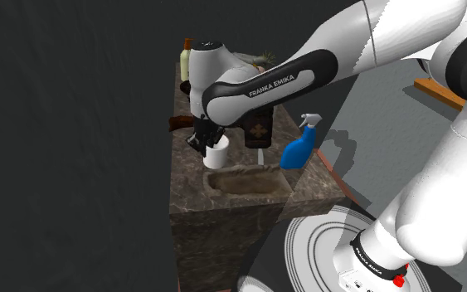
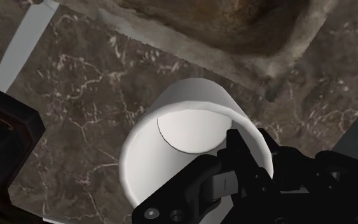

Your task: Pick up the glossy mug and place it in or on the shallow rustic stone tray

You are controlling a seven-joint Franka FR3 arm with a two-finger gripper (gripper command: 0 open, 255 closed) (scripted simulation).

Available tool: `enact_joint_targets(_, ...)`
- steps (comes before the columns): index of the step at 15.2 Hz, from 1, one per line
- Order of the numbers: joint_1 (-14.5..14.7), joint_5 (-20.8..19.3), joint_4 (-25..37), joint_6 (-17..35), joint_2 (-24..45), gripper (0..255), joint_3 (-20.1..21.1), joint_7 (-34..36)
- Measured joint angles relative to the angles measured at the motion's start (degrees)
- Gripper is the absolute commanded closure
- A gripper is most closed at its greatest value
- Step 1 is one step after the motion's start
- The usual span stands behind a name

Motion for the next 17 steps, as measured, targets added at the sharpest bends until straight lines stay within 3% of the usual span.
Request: enact_joint_targets(17, -0.34, 2.70, 7.39, -11.96, -5.01, 255, 0.43, -2.34)
